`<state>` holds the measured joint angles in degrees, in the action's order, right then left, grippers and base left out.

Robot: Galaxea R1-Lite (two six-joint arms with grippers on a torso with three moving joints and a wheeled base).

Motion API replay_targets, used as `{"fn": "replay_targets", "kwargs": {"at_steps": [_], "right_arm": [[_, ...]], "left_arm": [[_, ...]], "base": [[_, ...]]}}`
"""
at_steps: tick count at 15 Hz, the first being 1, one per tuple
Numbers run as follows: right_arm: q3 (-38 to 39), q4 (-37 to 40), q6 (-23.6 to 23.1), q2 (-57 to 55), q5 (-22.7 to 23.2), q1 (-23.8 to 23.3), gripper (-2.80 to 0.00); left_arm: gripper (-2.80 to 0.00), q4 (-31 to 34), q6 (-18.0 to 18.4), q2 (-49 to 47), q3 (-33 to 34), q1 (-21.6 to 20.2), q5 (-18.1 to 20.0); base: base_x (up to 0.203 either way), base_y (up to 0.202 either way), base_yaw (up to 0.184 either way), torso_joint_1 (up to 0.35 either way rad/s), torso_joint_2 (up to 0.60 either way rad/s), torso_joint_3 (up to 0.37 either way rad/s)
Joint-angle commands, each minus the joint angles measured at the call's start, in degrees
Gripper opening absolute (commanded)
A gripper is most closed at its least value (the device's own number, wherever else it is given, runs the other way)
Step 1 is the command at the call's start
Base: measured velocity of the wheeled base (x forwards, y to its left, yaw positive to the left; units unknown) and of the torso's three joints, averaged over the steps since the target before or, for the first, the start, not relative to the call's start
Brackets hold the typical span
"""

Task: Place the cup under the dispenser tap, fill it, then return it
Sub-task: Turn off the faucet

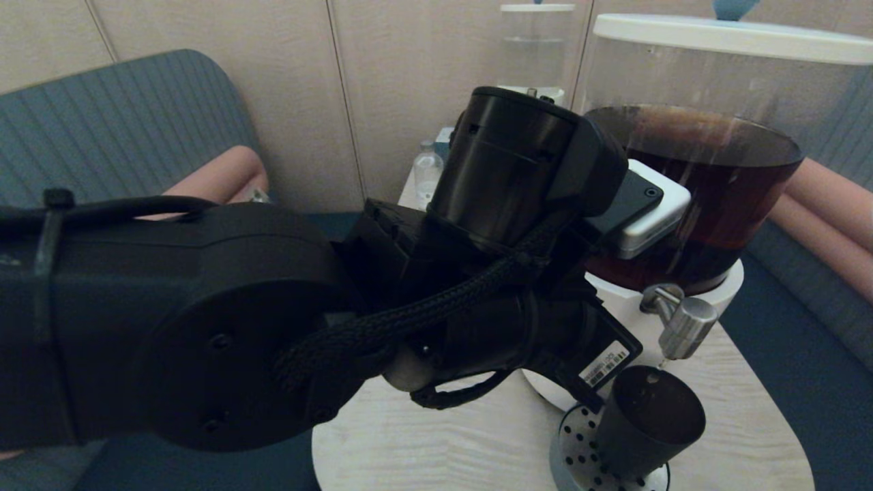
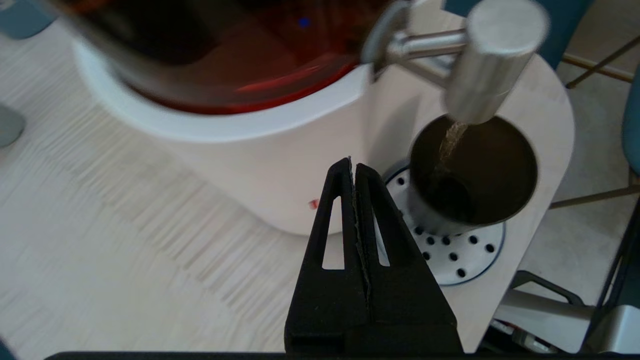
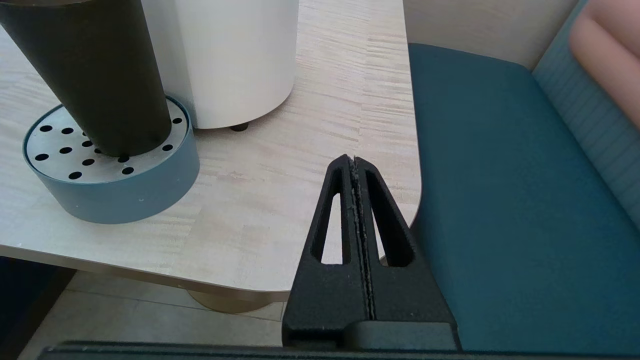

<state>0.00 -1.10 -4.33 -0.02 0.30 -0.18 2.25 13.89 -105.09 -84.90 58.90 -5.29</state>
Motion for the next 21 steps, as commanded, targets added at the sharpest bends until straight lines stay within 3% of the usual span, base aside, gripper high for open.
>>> {"fn": "replay_targets", "kwargs": {"at_steps": [1,9,21], "right_arm": [[0.5,-0.1,-0.1,-0.1,0.0,0.0,-2.8],[0.5,0.0,-0.1,-0.1,0.0,0.0,-2.8],[0.5,-0.1,-0.1,-0.1,0.0,0.0,-2.8]], "left_arm": [[-2.8,-0.1,0.0,-1.0,-0.5,0.8,-0.1],[-2.8,-1.5,-0.2,-4.2,-3.2,2.5,-0.2],[-2.8,-2.2,0.2,-6.2,-6.4,2.4,-3.7]], "base": [[0.0,0.0,0.0,0.0,0.0,0.0],[0.0,0.0,0.0,0.0,0.0,0.0],[0.0,0.0,0.0,0.0,0.0,0.0]]}}
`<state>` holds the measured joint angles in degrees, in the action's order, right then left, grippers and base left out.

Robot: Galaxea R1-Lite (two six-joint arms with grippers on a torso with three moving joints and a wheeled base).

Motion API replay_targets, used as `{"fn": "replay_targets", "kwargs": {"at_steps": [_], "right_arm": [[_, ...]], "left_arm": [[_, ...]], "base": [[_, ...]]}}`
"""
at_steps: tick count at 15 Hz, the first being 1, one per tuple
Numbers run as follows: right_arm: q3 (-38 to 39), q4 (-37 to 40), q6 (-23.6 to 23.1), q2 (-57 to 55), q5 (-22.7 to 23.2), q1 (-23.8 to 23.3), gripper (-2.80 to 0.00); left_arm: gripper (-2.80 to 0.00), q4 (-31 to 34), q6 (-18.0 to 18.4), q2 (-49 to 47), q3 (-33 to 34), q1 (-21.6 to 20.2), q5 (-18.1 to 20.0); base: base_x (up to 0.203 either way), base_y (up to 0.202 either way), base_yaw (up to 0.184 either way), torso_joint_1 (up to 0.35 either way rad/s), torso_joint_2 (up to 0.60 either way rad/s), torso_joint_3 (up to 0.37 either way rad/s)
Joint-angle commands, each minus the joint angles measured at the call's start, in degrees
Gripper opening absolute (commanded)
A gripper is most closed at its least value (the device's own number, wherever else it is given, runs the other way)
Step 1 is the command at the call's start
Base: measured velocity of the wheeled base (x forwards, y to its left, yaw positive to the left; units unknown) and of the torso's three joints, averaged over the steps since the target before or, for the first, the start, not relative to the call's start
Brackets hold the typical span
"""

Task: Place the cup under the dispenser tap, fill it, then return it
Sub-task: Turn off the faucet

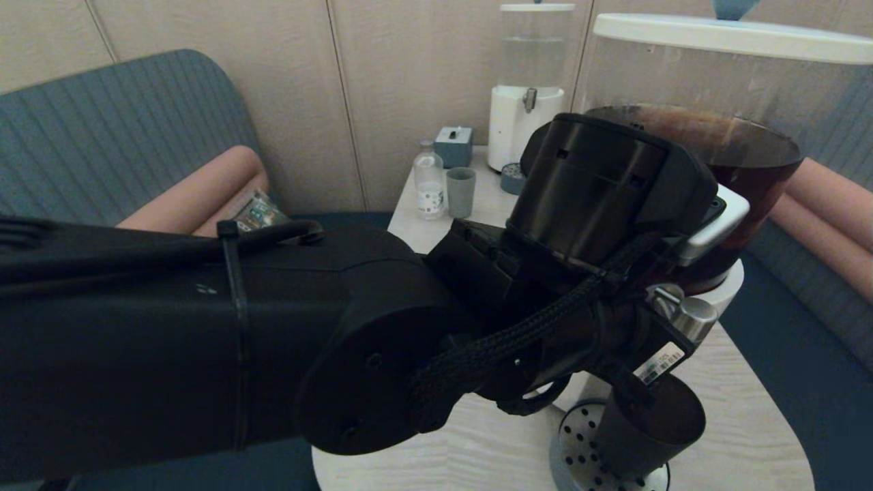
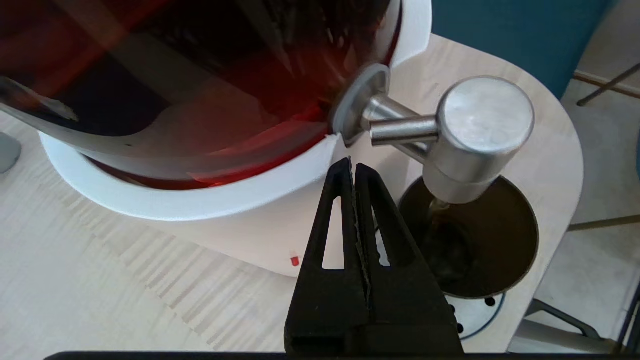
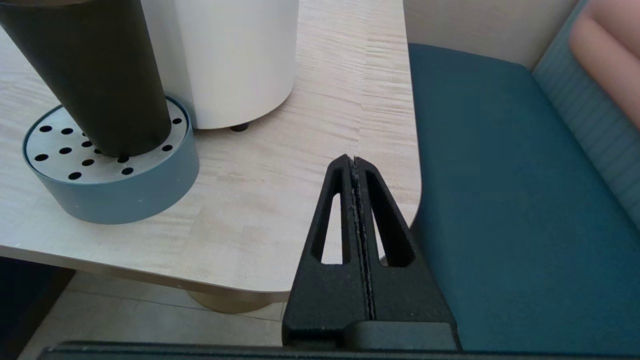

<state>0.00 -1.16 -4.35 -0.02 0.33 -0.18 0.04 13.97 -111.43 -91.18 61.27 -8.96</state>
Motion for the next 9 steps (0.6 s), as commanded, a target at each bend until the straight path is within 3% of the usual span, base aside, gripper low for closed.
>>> {"fn": "replay_targets", "kwargs": {"at_steps": [1,9], "right_arm": [[0.5,-0.1,0.0,-0.1,0.0,0.0,-2.8],[0.5,0.0,0.0,-0.1,0.0,0.0,-2.8]], "left_arm": [[-2.8,-0.1,0.1,0.2,-0.5,0.0,-0.2],[-2.8,-1.2,0.1,0.1,-1.5,0.2,-0.2]], "base": [[0.0,0.0,0.0,0.0,0.0,0.0],[0.0,0.0,0.0,0.0,0.0,0.0]]}}
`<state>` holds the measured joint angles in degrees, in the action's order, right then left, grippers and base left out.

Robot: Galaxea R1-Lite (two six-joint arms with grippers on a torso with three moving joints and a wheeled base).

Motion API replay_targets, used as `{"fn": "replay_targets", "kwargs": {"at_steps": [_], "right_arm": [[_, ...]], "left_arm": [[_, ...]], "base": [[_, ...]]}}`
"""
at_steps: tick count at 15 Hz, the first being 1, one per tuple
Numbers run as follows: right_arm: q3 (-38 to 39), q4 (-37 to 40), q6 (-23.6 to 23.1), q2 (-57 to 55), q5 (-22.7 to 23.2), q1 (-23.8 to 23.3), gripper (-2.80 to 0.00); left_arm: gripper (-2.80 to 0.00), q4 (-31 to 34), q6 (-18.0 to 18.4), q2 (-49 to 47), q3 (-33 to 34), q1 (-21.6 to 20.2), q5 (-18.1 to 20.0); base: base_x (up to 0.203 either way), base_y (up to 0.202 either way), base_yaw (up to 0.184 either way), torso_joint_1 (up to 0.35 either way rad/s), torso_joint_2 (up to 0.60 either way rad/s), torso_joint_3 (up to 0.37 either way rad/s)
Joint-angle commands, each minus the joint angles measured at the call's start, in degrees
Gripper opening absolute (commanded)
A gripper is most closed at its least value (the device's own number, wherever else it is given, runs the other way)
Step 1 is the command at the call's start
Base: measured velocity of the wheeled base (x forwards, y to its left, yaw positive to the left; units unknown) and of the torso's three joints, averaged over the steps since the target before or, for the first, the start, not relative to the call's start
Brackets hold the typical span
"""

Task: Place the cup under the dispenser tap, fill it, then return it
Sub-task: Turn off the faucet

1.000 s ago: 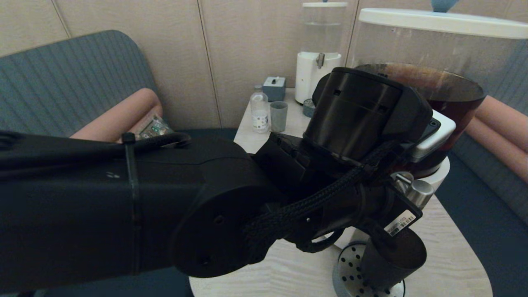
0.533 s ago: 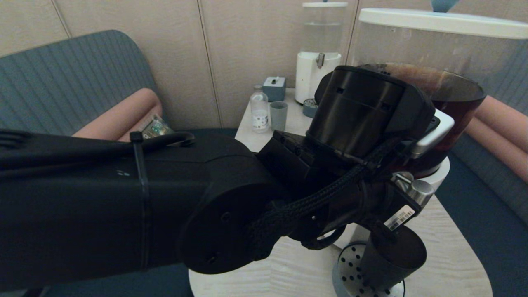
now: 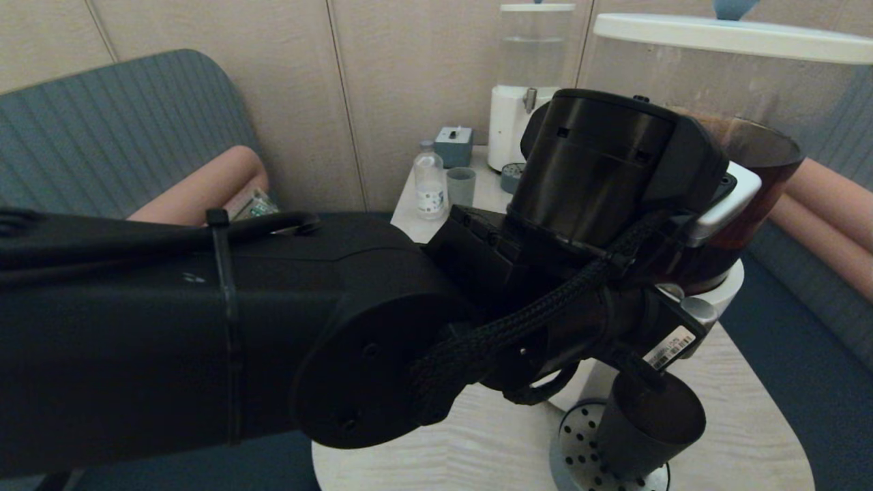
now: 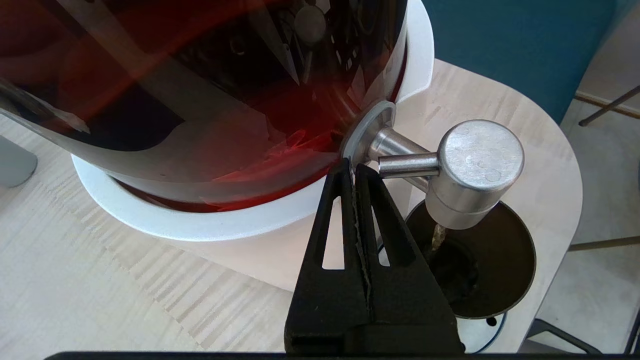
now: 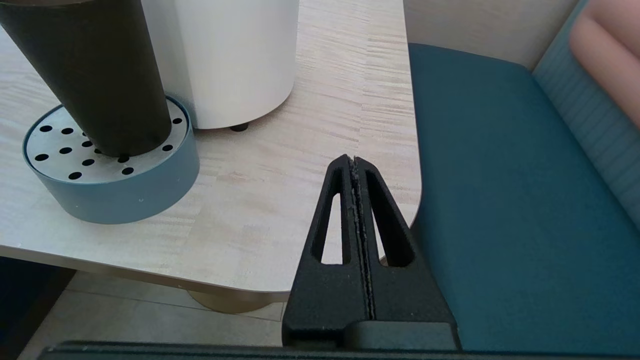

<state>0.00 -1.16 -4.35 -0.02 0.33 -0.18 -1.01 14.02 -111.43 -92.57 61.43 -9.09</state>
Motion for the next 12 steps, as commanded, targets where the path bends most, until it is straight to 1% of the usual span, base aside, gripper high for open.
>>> {"fn": "replay_targets", "kwargs": {"at_steps": [1,9,12], "right_arm": [[0.5,0.0,0.0,-0.1,0.0,0.0,-2.8],[0.5,0.0,0.0,-0.1,0.0,0.0,-2.8],[0.5,0.0,0.0,-0.1,0.0,0.0,-2.8]], "left_arm": [[-2.8,-0.1,0.0,-0.1,-0.4,0.1,0.0],[-2.8,-1.3,0.0,-2.2,-2.5,0.8,0.0],[-2.8,-2.8,0.0,-3.1,-2.9,1.1,0.0]], "base": [[0.0,0.0,0.0,0.0,0.0,0.0],[0.0,0.0,0.0,0.0,0.0,0.0],[0.0,0.0,0.0,0.0,0.0,0.0]]}}
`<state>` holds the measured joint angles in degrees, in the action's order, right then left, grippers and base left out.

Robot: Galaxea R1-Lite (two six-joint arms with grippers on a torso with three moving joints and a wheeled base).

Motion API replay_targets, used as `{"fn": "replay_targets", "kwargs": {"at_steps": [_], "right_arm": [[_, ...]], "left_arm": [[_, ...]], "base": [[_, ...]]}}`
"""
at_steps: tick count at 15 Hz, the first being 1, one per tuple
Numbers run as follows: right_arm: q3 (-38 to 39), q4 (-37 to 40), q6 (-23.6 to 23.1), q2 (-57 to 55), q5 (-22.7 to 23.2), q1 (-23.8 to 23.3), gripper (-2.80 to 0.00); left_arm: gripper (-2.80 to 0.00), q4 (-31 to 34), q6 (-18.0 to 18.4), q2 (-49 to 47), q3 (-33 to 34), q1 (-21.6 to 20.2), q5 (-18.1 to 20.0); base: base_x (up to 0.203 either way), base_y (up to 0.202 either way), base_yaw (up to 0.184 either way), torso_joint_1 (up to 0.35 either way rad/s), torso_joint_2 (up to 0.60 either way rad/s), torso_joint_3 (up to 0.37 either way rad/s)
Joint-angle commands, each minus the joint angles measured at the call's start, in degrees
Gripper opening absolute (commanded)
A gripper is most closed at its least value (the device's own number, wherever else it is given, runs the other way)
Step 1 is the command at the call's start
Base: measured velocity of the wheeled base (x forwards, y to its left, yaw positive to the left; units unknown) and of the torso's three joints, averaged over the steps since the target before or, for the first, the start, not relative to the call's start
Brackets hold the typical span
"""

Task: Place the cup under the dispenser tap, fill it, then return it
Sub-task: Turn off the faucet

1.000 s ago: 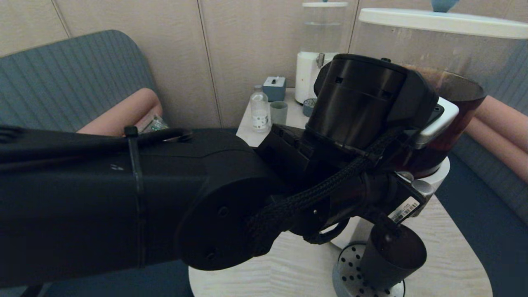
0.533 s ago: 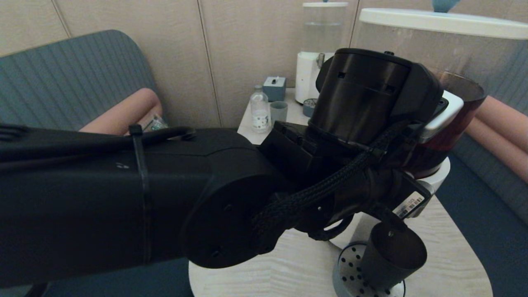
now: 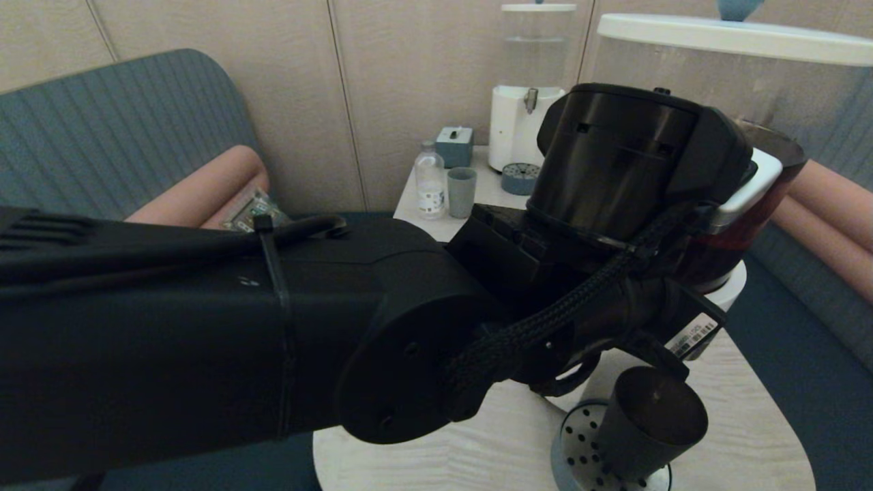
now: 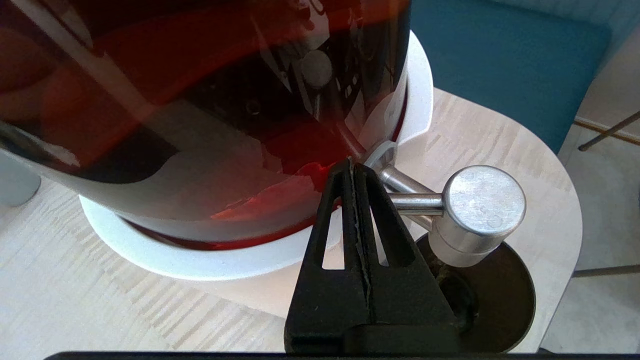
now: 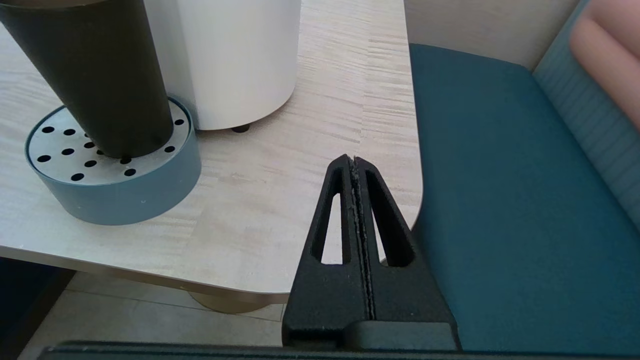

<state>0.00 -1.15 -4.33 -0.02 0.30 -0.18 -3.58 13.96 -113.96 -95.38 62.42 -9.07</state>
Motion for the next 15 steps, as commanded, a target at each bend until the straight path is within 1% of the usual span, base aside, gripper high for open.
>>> {"fn": "replay_targets", "kwargs": {"at_steps": [1,15], "right_arm": [[0.5,-0.1,-0.1,-0.1,0.0,0.0,-2.8],[0.5,0.0,-0.1,-0.1,0.0,0.0,-2.8]], "left_arm": [[-2.8,-0.2,0.1,-0.7,-0.2,0.2,0.0],[-2.8,-1.8,0.1,-2.5,-1.4,0.6,0.4]], "base": [[0.0,0.0,0.0,0.0,0.0,0.0],[0.0,0.0,0.0,0.0,0.0,0.0]]}}
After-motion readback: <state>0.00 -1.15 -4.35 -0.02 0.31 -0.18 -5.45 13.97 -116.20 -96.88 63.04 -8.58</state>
